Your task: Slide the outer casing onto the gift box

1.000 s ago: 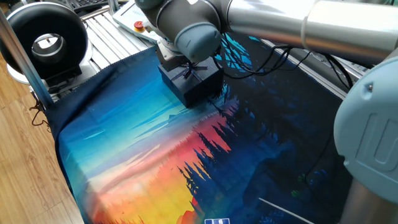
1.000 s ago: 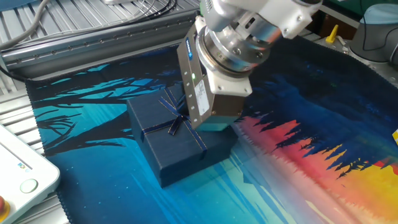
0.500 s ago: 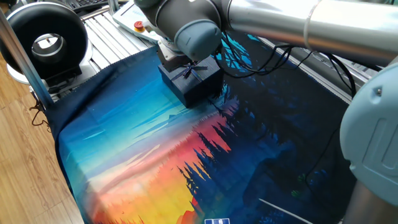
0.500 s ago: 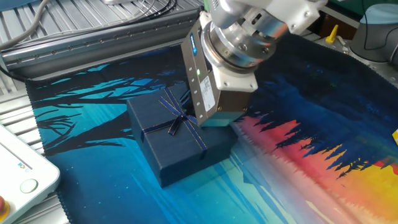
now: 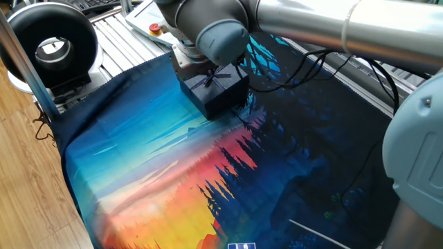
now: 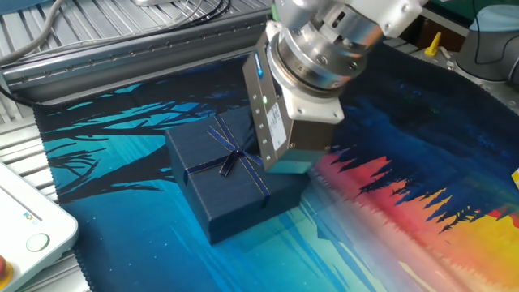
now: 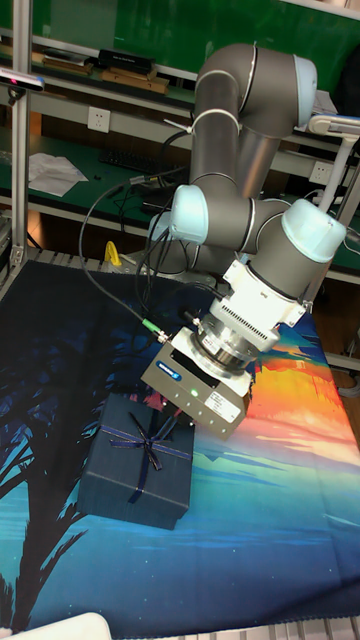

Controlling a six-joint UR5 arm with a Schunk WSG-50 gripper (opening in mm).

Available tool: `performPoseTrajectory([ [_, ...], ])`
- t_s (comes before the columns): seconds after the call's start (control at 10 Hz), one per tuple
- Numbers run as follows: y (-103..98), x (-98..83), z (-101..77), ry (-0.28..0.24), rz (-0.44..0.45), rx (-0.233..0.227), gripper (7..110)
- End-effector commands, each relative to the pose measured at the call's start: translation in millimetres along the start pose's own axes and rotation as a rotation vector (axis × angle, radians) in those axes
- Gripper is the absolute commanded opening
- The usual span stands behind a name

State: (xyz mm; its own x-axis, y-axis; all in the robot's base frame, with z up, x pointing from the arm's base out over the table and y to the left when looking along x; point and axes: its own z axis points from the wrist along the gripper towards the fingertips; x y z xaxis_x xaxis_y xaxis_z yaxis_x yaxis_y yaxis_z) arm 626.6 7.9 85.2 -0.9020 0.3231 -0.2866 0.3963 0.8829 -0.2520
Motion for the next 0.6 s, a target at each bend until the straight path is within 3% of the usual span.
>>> performPoseTrajectory([
  [0.0, 1.9, 8.7, -0.9, 0.038, -0.01, -0.013, 7],
  [0.3, 12.2, 9.7, -1.3, 0.043, 0.014, -0.053, 7],
  [0.5, 31.5, 12.3, -3.2, 0.056, 0.055, -0.13, 7],
])
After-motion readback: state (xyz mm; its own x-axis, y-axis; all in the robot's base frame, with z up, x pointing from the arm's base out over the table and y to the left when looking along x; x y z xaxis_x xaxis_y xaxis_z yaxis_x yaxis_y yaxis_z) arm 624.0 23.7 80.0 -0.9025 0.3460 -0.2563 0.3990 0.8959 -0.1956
